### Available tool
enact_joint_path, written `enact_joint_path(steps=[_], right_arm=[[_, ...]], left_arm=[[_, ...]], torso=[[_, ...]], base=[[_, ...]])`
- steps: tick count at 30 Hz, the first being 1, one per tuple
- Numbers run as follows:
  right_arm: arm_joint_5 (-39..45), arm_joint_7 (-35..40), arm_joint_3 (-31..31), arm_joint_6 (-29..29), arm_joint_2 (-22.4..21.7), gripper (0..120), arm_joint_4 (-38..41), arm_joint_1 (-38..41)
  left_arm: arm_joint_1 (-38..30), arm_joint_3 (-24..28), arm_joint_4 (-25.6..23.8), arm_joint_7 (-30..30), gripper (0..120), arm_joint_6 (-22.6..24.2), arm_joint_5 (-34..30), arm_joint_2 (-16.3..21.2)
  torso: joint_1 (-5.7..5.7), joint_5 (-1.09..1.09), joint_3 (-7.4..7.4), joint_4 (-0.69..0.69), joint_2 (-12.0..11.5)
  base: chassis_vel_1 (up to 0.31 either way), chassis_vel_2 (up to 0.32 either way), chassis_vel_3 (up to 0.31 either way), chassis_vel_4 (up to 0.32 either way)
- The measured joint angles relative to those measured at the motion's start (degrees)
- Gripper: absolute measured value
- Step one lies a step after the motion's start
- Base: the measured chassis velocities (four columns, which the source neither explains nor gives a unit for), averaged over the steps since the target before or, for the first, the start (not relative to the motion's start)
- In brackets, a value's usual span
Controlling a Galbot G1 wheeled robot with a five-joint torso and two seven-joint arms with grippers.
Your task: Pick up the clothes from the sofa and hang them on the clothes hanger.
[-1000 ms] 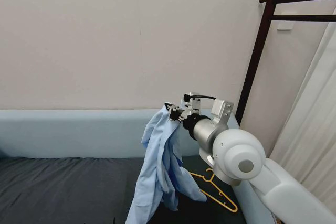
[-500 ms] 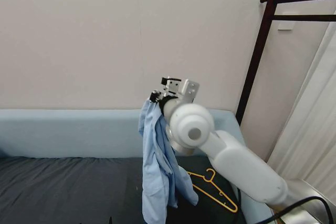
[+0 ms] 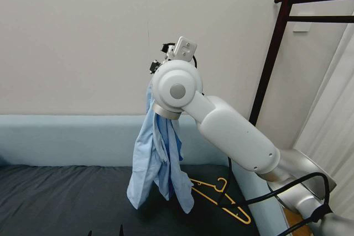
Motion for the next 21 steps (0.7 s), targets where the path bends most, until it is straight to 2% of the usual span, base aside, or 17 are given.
enact_joint_path(steps=[3, 5, 6, 9, 11, 13, 14, 16, 18, 21], right_arm=[[-4.19, -1.17, 2.20, -0.05, -2.26, 0, -0.54, -13.05], [-9.83, -4.26, 8.35, -1.58, -0.97, 0, -3.43, -28.93], [-9.83, -4.26, 8.35, -1.58, -0.97, 0, -3.43, -28.93], [-15.56, -7.44, 15.20, -2.67, 2.61, 0, -6.71, -42.47], [-17.46, -8.59, 16.72, -2.71, 3.36, 0, -7.87, -45.53], [-21.09, -12.06, 19.83, -2.60, 4.92, 0, -12.80, -52.31], [-22.40, -14.19, 21.34, -2.25, 5.49, 0, -16.77, -54.38], [-23.52, -16.60, 23.54, -1.71, 6.75, 0, -22.67, -53.76], [-23.64, -17.35, 24.65, -1.62, 7.42, 0, -24.77, -52.04], [-24.46, -20.11, 28.17, -1.11, 9.97, 0, -32.26, -45.04]], left_arm=[[-0.45, -0.01, 1.22, 0.04, 100, -0.01, 0.45, -0.66], [-0.68, 0.26, 2.15, 0.09, 99, 0.00, 1.27, -1.59], [-0.68, 0.26, 2.15, 0.09, 99, 0.00, 1.27, -1.59], [-0.73, 0.72, 3.12, 0.38, 99, 0.01, 2.82, -2.56], [-0.73, 0.82, 3.34, 0.45, 99, 0.01, 3.27, -2.76], [-0.72, 1.07, 3.73, 0.74, 100, 0.10, 4.43, -3.27], [-0.72, 1.25, 4.08, 0.90, 100, 0.15, 5.19, -3.63], [-0.72, 1.58, 4.85, 1.06, 99, 0.15, 6.26, -4.14], [-0.66, 1.68, 5.22, 1.13, 99, 0.09, 6.69, -4.33], [-0.26, 1.83, 6.01, 1.24, 99, -0.45, 7.59, -4.58]], torso=[[0.00, 0.02, 0.01, -0.03, 0.00], [0.01, 0.04, 0.02, -0.05, -0.01], [0.01, 0.04, 0.02, -0.05, -0.01], [0.00, 0.03, 0.01, -0.03, -0.01], [0.00, 0.02, 0.01, -0.03, -0.01], [-0.01, 0.04, 0.00, -0.03, -0.01], [-0.01, 0.02, 0.00, -0.04, 0.00], [-0.01, 0.03, 0.01, -0.04, 0.00], [-0.01, 0.02, 0.01, -0.03, 0.00], [-0.01, 0.01, 0.01, 0.00, 0.00]], base=[[0.000, 0.000, 0.000, 0.000], [0.000, 0.000, 0.000, 0.000], [0.000, 0.000, 0.000, 0.000], [0.000, 0.000, 0.000, 0.000], [0.000, 0.000, 0.000, 0.000], [0.000, 0.000, 0.000, 0.000], [0.000, 0.000, 0.000, 0.000], [0.000, 0.000, 0.000, 0.000], [0.000, 0.000, 0.000, 0.000], [0.000, 0.000, 0.000, 0.000]])
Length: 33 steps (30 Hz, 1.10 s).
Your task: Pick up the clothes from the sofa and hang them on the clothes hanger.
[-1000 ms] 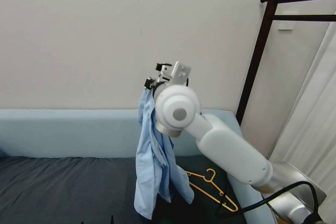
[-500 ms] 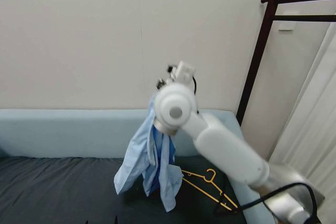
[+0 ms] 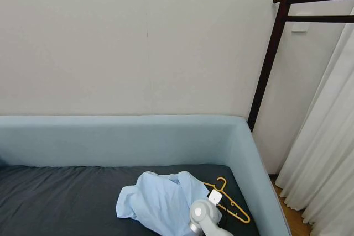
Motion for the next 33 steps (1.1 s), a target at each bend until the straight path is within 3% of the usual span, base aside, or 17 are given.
enact_joint_path(steps=[6, 10, 14, 18, 30, 33], right_arm=[[-2.86, -7.19, 6.71, 1.19, 2.71, 0, -13.77, 7.98], [-3.86, -12.96, 4.16, 0.12, 2.65, 1, -13.00, 6.57], [-4.18, -15.97, 2.43, -0.97, 1.87, 15, -10.72, 4.86], [-4.62, -23.05, -2.25, -4.37, -3.17, 33, -0.46, 0.64], [-8.46, -34.06, -6.57, -10.77, -17.51, 76, 13.58, -5.08], [-20.10, -40.48, -6.51, -6.83, -20.68, 89, 13.27, -7.15]], left_arm=[[0.96, -0.58, -0.06, 0.03, 99, -0.59, 0.09, 0.39], [1.07, -0.73, -0.32, 0.05, 99, -0.73, -0.20, 0.66], [1.03, -0.80, -0.35, 0.01, 99, -0.76, -0.38, 0.73], [0.90, -0.68, -0.34, -0.05, 99, -0.96, -0.47, 0.79], [1.27, -0.56, -0.75, -0.17, 99, -1.17, -0.45, 1.53], [1.20, -0.27, -0.76, -0.17, 99, -1.18, -0.21, 1.35]], torso=[[0.01, -0.02, 0.00, -0.02, 0.00], [0.01, -0.01, 0.00, -0.02, 0.00], [0.01, 0.01, 0.01, 0.01, 0.00], [0.01, 0.00, 0.00, -0.01, 0.00], [0.00, 0.02, 0.00, -0.03, 0.00], [0.00, 0.02, -0.01, 0.01, 0.00]], base=[[0.000, 0.000, 0.000, 0.000], [0.000, 0.000, 0.000, 0.000], [0.000, 0.000, 0.000, 0.000], [0.000, 0.000, 0.000, 0.000], [0.000, 0.000, 0.000, 0.000], [0.000, 0.000, 0.000, 0.000]])
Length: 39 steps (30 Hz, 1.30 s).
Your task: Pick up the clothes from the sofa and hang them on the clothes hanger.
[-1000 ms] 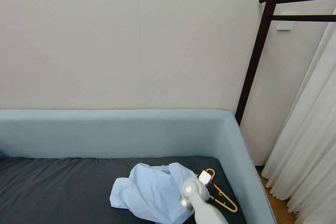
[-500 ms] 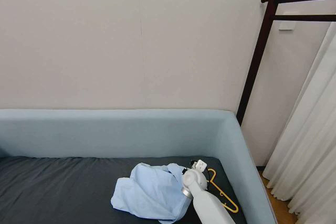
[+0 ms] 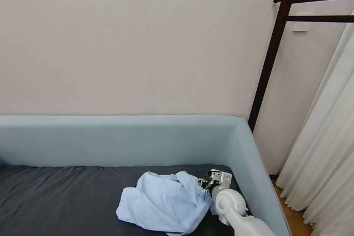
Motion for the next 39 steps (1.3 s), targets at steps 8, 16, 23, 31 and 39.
enact_joint_path(steps=[8, 16, 23, 31, 39], right_arm=[[-43.30, -14.03, 3.94, 31.57, -5.74, 100, -14.55, -7.72], [-83.24, -8.67, 14.09, 57.49, 2.24, 100, -38.50, -2.98], [-103.86, 3.25, 16.84, 62.61, 5.52, 100, -49.04, 2.32], [-110.92, 7.37, 16.97, 62.51, 6.13, 100, -52.18, 4.02], [-114.00, 10.51, 16.94, 62.23, 6.88, 100, -51.27, 5.21]], left_arm=[[0.61, -0.15, -0.25, 0.00, 99, 0.02, 0.19, 0.32], [1.18, -0.13, -1.24, 0.03, 99, 0.67, 2.12, -0.37], [1.79, -0.62, -1.54, 0.00, 99, 0.48, 2.20, -0.90], [1.40, -0.42, -1.47, -0.03, 99, 0.44, 2.50, -1.72], [1.37, -0.47, -1.17, -0.06, 99, -0.11, 2.46, -2.02]], torso=[[0.00, -0.02, 0.00, -0.06, 0.00], [0.00, -0.02, 0.01, -0.03, 0.00], [0.00, -0.02, 0.01, -0.02, 0.00], [0.00, -0.02, 0.01, -0.02, 0.00], [0.00, 0.01, 0.01, -0.03, 0.00]], base=[[0.000, 0.000, 0.000, 0.000], [0.000, 0.000, 0.000, 0.000], [0.000, 0.000, 0.000, 0.000], [0.000, 0.000, 0.000, 0.000], [0.000, 0.000, 0.000, 0.000]])
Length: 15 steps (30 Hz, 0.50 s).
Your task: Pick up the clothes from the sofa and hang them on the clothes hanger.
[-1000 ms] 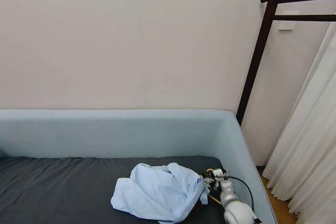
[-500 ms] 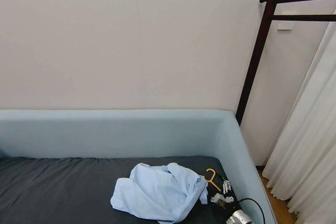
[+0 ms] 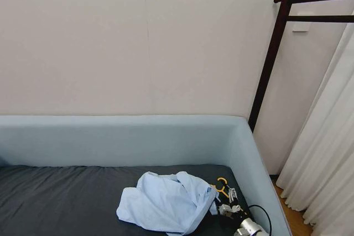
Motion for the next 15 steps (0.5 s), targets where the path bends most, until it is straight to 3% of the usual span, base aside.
enact_joint_path(steps=[5, 15], right_arm=[[-3.12, -0.01, -0.23, 0.07, 0.10, 97, -0.09, 0.47], [-11.51, 0.60, -0.42, -0.30, 0.56, 57, -2.58, 2.58]], left_arm=[[0.02, -0.36, 0.05, -0.07, 99, -0.22, -0.79, 0.36], [0.49, -0.35, -0.30, -0.15, 99, -0.67, -0.93, -0.20]], torso=[[0.00, -0.06, 0.00, -0.01, 0.00], [0.00, -0.01, 0.00, 0.00, 0.00]], base=[[0.000, 0.000, 0.000, 0.000], [0.000, 0.000, 0.000, 0.000]])
